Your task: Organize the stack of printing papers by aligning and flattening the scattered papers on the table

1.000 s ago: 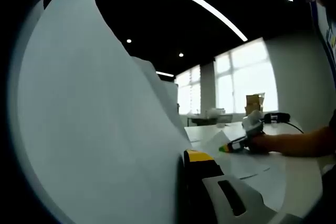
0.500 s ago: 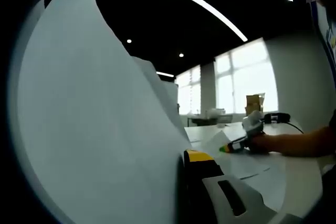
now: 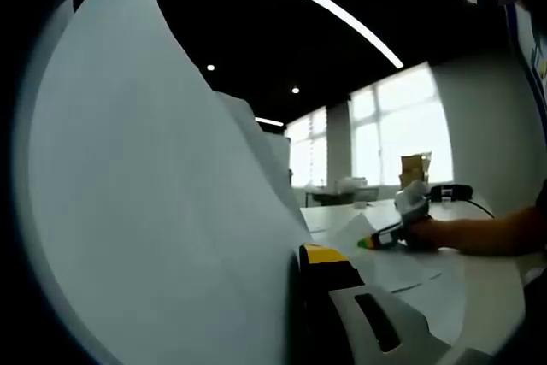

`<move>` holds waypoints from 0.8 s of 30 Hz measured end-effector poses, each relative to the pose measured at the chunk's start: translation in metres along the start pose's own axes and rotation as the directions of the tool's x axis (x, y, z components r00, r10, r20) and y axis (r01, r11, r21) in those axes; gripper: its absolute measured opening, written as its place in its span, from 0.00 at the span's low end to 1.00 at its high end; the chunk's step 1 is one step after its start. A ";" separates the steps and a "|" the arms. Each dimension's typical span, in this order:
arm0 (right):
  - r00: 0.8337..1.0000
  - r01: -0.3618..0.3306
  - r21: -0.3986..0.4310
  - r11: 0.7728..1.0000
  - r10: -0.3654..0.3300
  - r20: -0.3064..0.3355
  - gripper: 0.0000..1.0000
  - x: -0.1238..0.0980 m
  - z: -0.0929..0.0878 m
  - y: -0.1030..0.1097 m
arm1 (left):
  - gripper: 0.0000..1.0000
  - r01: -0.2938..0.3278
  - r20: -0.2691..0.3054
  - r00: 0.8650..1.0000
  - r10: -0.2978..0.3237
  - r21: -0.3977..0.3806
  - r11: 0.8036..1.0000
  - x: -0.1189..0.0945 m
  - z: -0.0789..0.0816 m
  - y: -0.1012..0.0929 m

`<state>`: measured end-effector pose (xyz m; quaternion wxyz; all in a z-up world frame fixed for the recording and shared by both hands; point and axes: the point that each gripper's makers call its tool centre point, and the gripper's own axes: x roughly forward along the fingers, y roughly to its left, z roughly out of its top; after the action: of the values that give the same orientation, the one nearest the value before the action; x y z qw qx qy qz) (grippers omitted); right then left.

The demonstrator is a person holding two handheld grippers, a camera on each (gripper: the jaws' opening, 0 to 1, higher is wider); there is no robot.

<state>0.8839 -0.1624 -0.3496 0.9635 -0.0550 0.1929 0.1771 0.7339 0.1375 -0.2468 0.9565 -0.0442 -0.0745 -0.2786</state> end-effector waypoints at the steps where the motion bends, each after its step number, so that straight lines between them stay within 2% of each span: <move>1: 1.000 0.000 0.001 1.000 0.000 0.000 0.00 0.000 0.000 0.000 | 0.10 0.000 0.000 1.000 0.000 0.000 1.000 0.000 0.000 0.000; 24: 1.000 0.007 0.022 1.000 -0.008 0.021 0.00 -0.006 0.003 -0.002 | 0.10 0.000 0.003 1.000 0.000 -0.002 1.000 -0.002 -0.001 0.001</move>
<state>0.8808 -0.1659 -0.3445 0.9667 -0.0435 0.1846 0.1720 0.7332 0.1389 -0.2478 0.9563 -0.0456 -0.0756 -0.2787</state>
